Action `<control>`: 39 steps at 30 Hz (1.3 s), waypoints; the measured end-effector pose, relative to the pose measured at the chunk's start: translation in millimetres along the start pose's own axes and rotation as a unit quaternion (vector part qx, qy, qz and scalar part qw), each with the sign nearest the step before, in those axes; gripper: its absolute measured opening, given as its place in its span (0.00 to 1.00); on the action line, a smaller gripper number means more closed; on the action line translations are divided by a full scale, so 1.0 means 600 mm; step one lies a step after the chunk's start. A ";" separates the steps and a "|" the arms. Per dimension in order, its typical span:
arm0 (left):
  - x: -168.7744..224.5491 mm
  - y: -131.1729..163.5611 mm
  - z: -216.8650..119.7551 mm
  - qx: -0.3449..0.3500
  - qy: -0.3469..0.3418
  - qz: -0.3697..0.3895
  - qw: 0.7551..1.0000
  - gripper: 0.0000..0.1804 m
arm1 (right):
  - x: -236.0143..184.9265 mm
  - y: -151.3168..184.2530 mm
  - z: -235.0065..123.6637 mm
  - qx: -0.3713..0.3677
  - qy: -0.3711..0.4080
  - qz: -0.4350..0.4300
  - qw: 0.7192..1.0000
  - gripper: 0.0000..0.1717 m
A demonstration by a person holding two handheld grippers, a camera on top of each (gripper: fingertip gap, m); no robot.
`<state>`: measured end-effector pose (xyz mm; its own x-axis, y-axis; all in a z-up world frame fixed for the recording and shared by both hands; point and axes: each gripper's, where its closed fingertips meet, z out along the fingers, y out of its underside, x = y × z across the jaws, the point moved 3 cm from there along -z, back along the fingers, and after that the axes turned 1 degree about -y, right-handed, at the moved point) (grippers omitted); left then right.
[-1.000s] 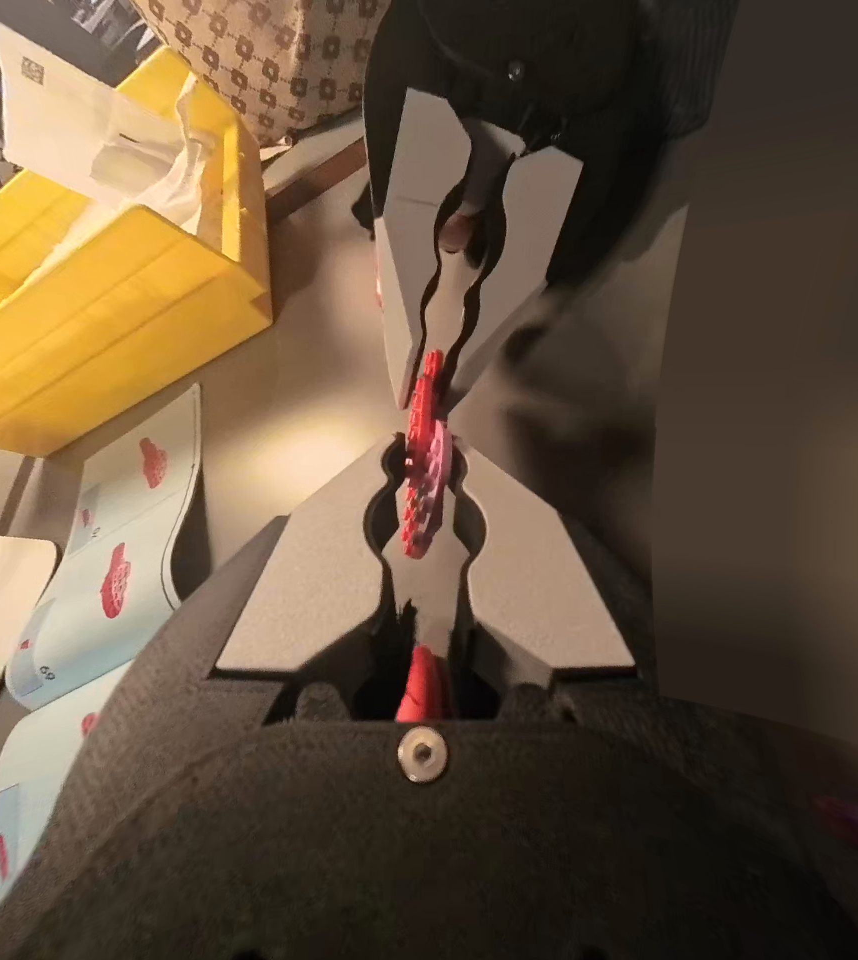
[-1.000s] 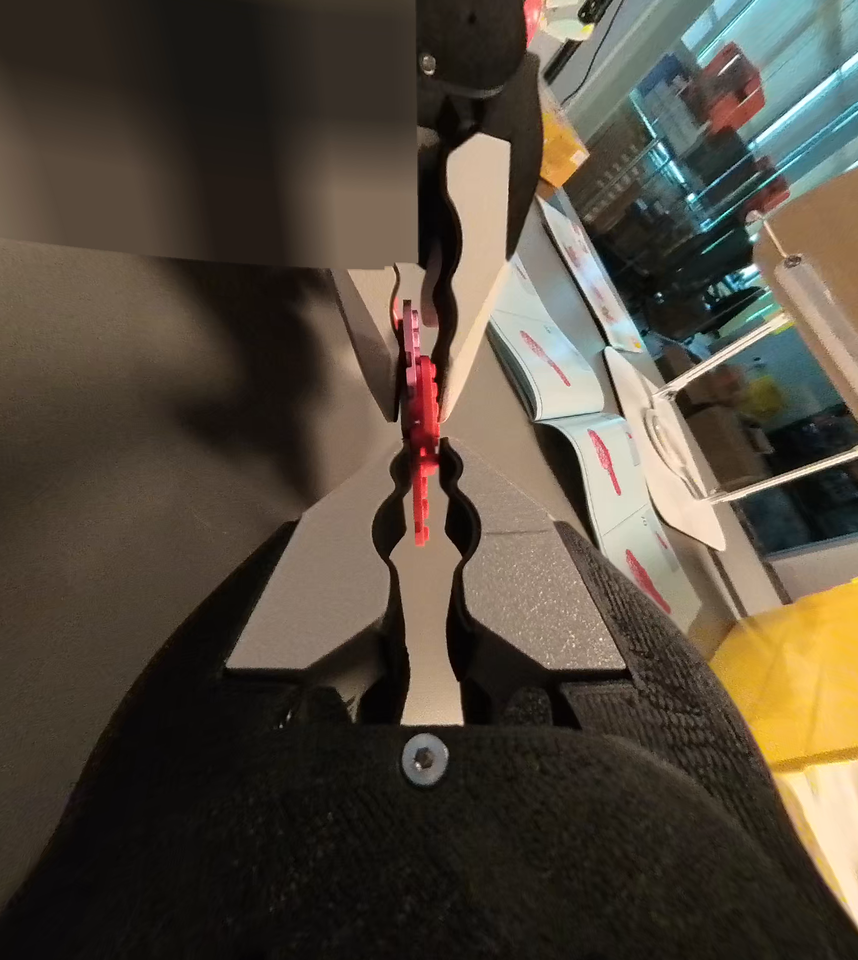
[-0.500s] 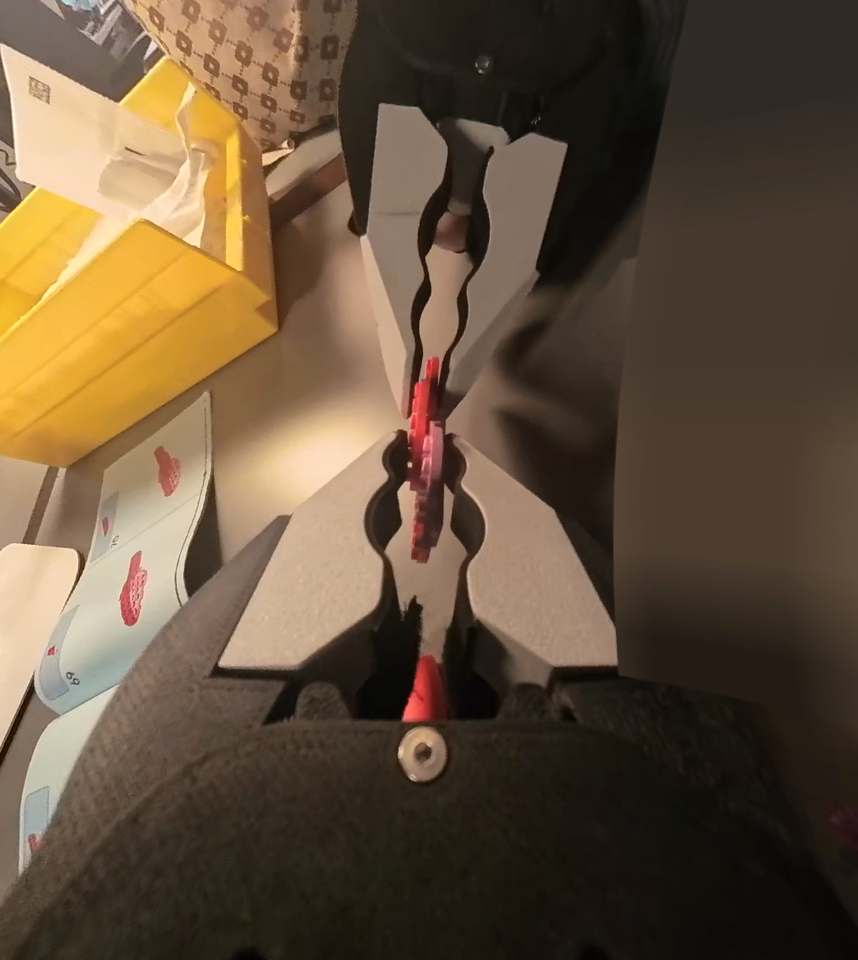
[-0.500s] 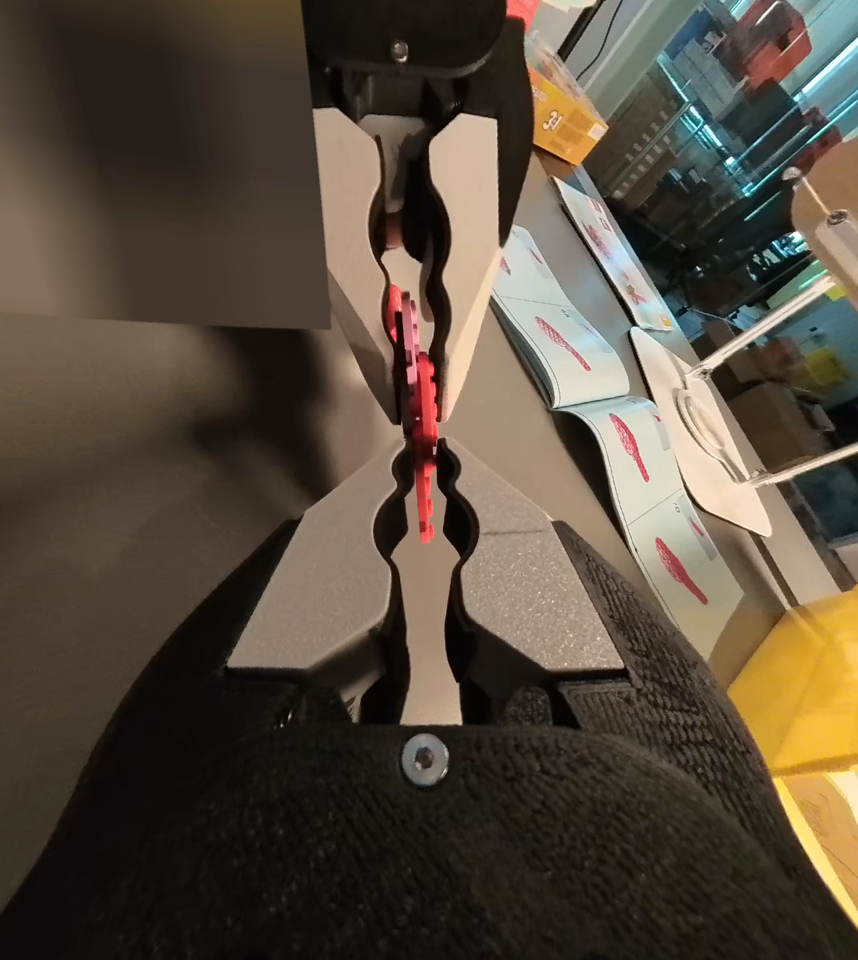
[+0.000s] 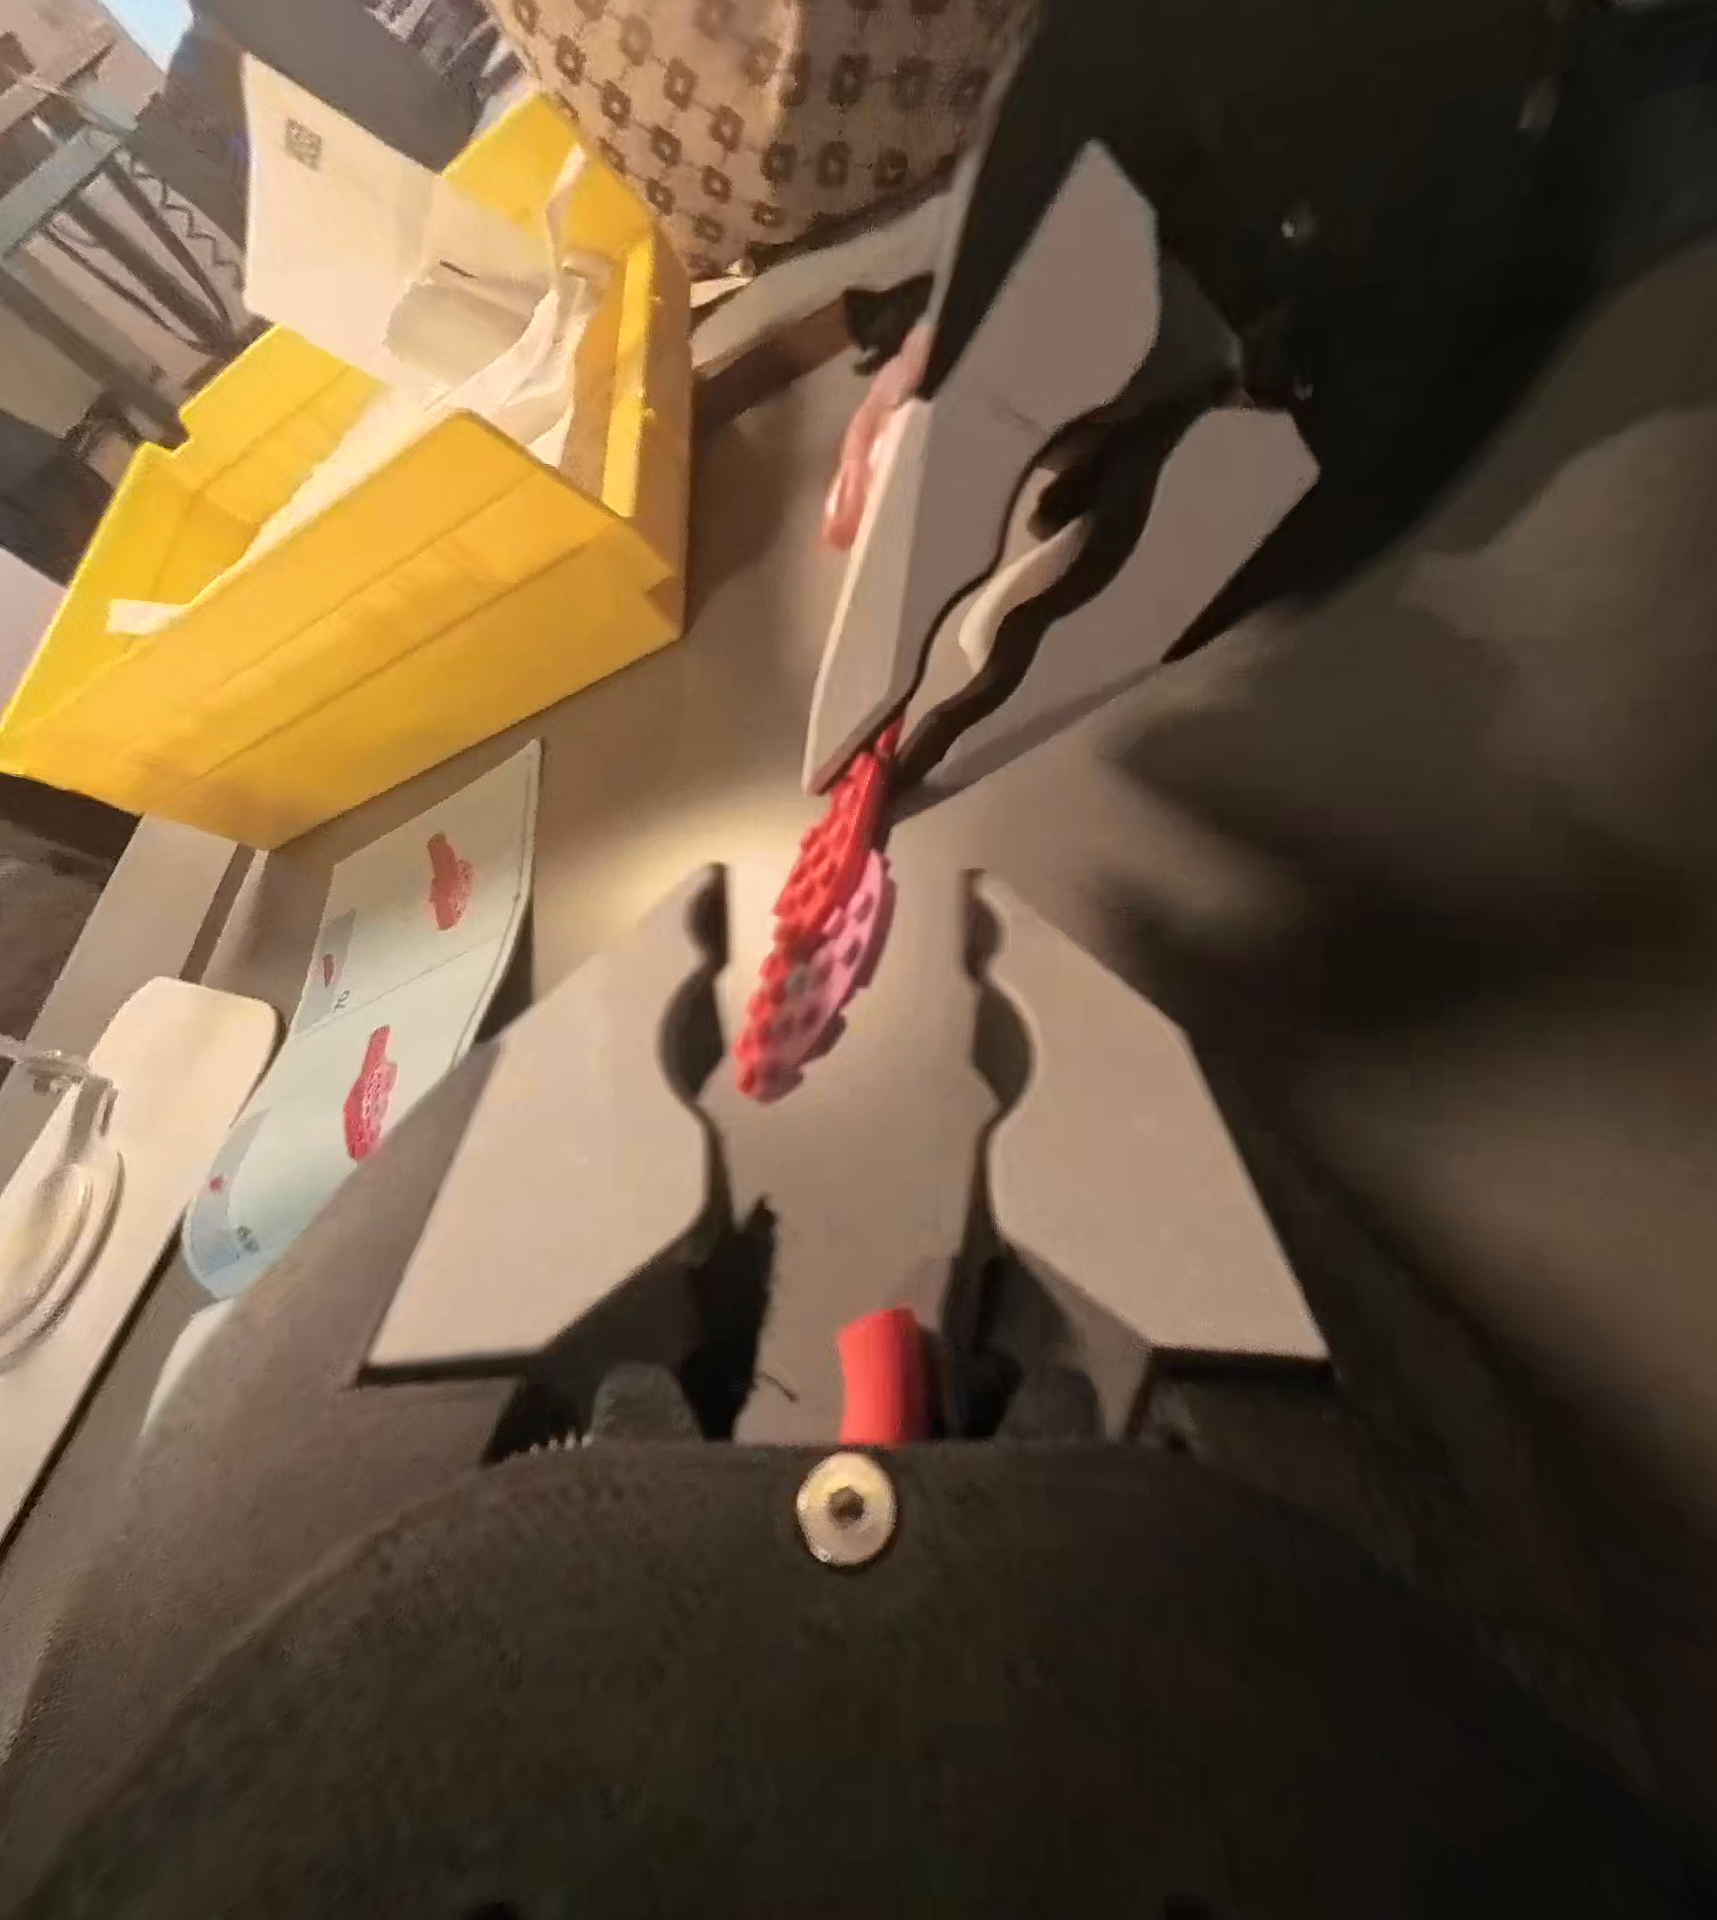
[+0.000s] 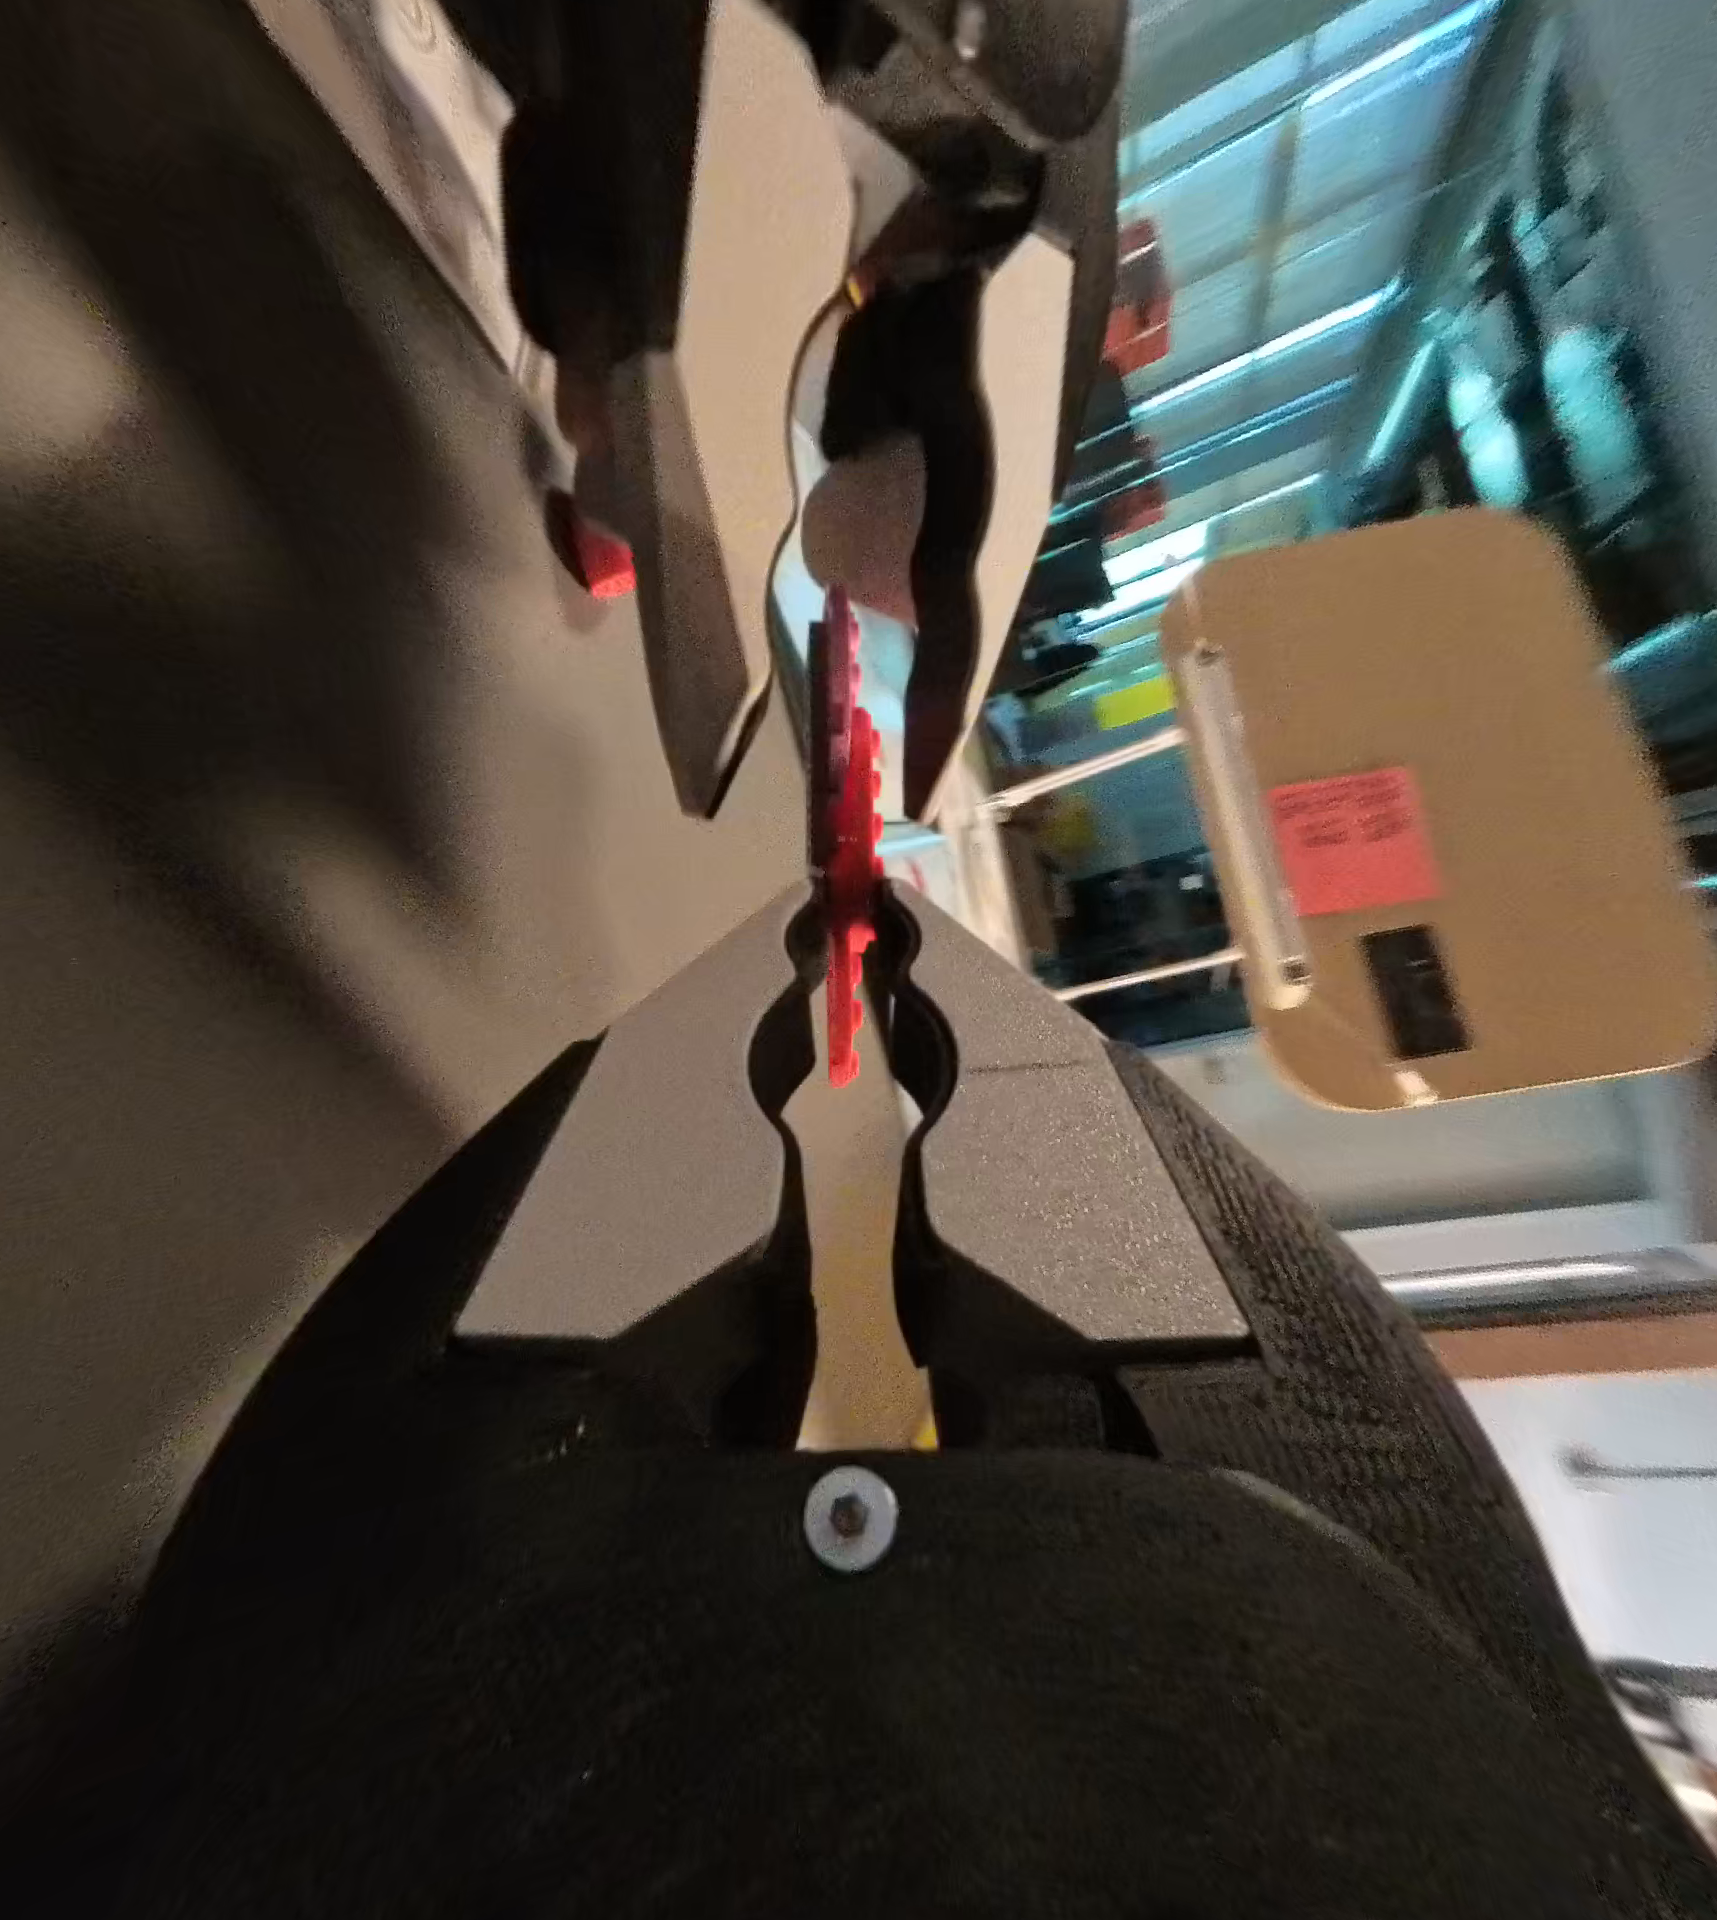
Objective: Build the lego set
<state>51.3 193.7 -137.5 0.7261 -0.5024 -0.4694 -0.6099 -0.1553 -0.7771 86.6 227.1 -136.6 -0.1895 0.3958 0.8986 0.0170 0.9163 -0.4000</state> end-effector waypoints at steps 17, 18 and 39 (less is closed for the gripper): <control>-0.005 0.036 -0.029 -0.123 -0.144 0.192 0.963 0.02 | 0.009 0.063 -0.022 -0.093 0.048 -0.089 0.991 0.16; -0.001 0.044 -0.024 -0.139 -0.136 0.191 0.962 0.02 | 0.018 0.079 -0.032 -0.113 0.058 -0.069 0.990 0.18; -0.057 -0.001 -0.220 0.170 -0.309 -0.111 0.929 0.15 | 0.179 0.146 -0.041 -0.151 0.436 0.300 0.835 0.00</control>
<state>-15.2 98.6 -65.4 0.9296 0.1100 -0.3518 -0.3646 0.1333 -0.9216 91.8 351.3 -70.6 0.7270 0.5614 0.3954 0.1242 0.4588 -0.8798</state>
